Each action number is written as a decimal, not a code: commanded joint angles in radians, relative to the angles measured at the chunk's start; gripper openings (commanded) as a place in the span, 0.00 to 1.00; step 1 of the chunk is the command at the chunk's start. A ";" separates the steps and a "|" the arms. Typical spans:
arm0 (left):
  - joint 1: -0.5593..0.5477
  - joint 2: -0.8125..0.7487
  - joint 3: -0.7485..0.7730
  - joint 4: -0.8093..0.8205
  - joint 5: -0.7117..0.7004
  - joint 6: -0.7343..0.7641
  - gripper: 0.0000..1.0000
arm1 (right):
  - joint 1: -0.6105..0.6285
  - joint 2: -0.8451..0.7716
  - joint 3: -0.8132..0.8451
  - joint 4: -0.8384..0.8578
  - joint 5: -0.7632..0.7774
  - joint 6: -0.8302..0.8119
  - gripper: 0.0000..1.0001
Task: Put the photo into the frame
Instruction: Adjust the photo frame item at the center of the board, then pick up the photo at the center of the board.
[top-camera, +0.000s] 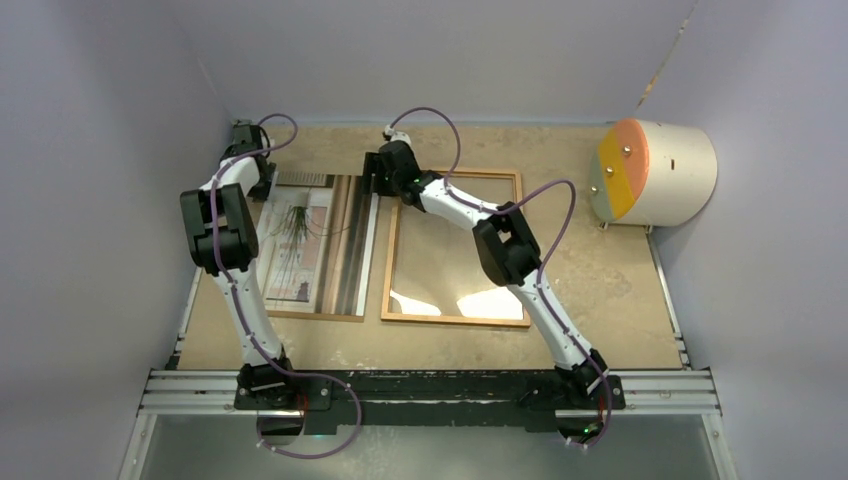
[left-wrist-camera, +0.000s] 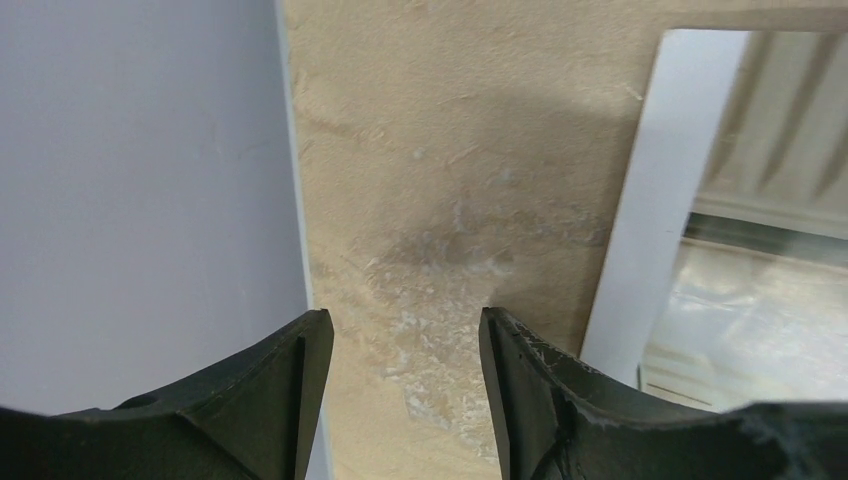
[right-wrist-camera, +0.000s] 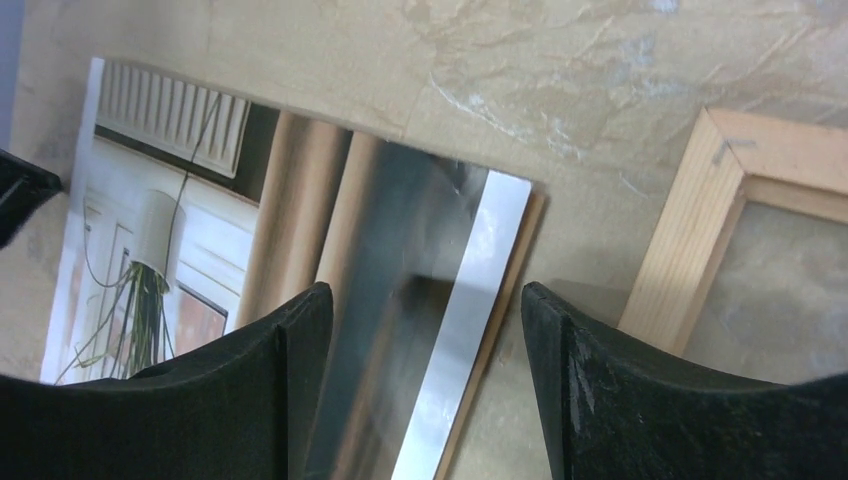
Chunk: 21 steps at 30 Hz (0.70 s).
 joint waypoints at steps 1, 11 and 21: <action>-0.003 0.014 0.000 -0.064 0.163 -0.030 0.59 | -0.012 0.029 0.036 0.074 -0.020 -0.015 0.71; -0.008 -0.002 -0.088 -0.006 0.159 0.031 0.56 | -0.012 0.023 0.014 0.192 0.000 -0.060 0.69; -0.016 -0.008 -0.102 0.002 0.127 0.050 0.56 | -0.023 0.065 0.060 0.187 0.060 -0.099 0.71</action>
